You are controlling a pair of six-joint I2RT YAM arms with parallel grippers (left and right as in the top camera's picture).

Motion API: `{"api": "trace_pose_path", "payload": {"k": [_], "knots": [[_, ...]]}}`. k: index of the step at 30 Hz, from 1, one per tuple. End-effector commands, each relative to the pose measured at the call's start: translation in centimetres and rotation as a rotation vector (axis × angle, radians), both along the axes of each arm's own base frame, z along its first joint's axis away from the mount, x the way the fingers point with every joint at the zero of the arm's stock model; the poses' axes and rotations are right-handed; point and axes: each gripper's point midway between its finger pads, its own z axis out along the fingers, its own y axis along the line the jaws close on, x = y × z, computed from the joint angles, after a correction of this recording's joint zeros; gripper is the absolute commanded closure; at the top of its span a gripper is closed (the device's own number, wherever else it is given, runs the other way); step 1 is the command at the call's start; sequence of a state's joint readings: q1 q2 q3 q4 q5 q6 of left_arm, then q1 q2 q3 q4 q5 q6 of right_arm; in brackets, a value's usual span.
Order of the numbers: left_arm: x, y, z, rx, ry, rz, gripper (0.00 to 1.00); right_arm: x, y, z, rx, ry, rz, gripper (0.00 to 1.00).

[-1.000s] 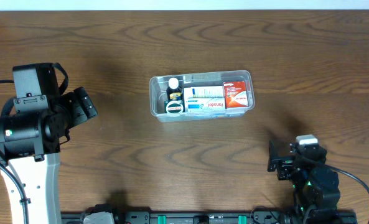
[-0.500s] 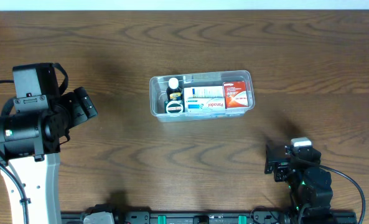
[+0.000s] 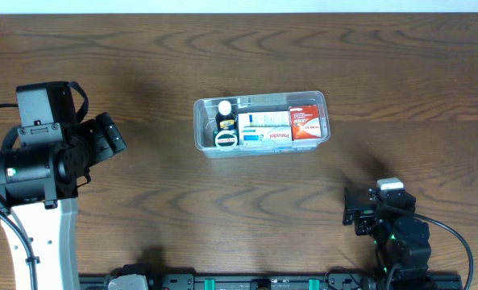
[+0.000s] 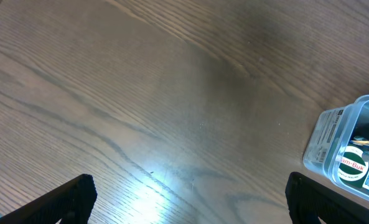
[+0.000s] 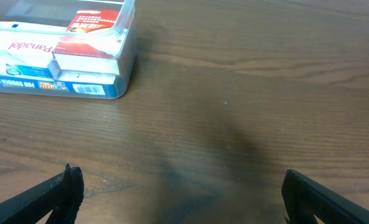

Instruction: Pack container

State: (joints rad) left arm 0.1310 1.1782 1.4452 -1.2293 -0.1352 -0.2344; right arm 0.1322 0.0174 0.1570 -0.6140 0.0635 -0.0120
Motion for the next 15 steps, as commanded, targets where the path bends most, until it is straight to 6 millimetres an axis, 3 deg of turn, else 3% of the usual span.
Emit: {"api": "trace_pose_path", "payload": {"k": [1, 10, 15], "knots": [[0.1, 0.4, 0.4, 0.017, -0.004, 0.001, 0.02, 0.0, -0.2, 0.1, -0.003, -0.007, -0.010, 0.01], [-0.3, 0.1, 0.9, 0.020, -0.026, -0.007, 0.02, 0.0, -0.2, 0.1, -0.003, -0.007, -0.010, 0.01], [-1.8, -0.1, 1.7, 0.027, -0.076, -0.008, 0.02, 0.0, -0.2, 0.1, -0.003, -0.007, -0.010, 0.01]]}}
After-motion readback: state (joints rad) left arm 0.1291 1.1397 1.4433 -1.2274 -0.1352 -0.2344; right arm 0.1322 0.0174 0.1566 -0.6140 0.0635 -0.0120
